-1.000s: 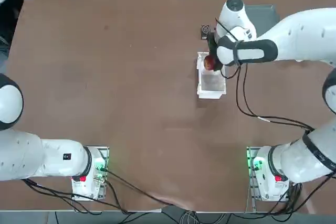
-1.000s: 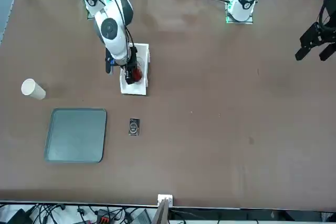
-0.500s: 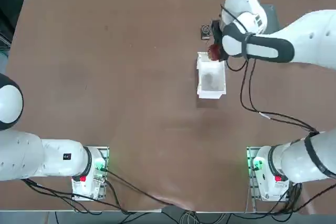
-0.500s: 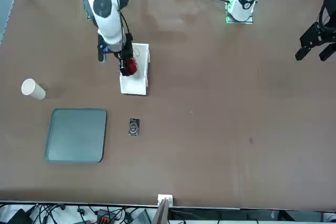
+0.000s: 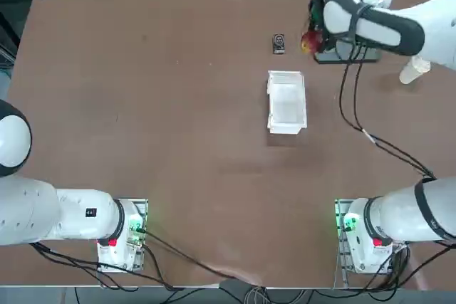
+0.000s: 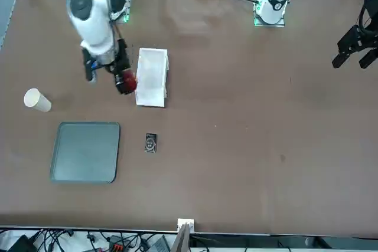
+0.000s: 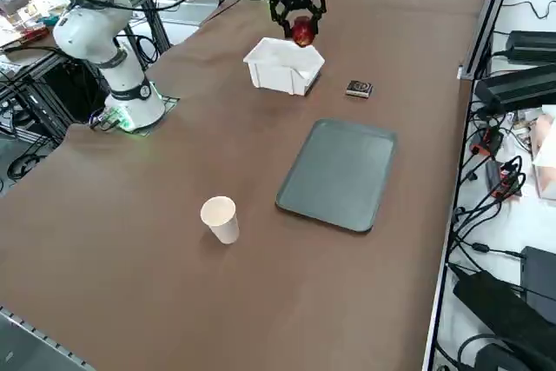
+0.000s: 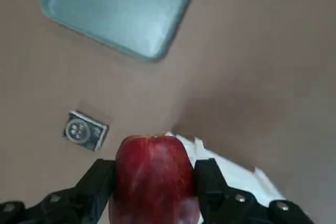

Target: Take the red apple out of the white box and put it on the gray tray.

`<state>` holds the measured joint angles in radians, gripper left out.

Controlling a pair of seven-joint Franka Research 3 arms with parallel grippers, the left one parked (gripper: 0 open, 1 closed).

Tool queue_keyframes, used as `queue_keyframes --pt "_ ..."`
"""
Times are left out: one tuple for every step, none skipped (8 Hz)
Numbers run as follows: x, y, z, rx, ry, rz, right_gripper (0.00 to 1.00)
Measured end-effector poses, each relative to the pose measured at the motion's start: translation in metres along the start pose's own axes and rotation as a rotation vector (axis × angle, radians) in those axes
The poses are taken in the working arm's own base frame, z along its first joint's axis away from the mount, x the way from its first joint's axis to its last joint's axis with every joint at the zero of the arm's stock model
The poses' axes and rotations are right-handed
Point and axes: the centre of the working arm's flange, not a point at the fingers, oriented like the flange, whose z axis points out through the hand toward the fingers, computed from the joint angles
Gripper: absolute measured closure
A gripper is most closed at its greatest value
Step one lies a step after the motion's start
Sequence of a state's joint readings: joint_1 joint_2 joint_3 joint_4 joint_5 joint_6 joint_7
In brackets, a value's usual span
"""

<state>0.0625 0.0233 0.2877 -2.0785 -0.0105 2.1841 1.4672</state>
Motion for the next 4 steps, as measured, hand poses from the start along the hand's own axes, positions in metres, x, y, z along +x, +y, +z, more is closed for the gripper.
queue_keyframes --pt "0.036 -0.006 0.000 0.010 -0.009 -0.078 0.13" --pt "0.070 -0.016 0.004 0.021 -0.019 -0.159 0.14" --pt "0.102 -0.031 0.012 0.036 -0.030 -0.242 0.14" --pt "0.128 -0.049 0.023 0.053 -0.043 -0.321 0.14"
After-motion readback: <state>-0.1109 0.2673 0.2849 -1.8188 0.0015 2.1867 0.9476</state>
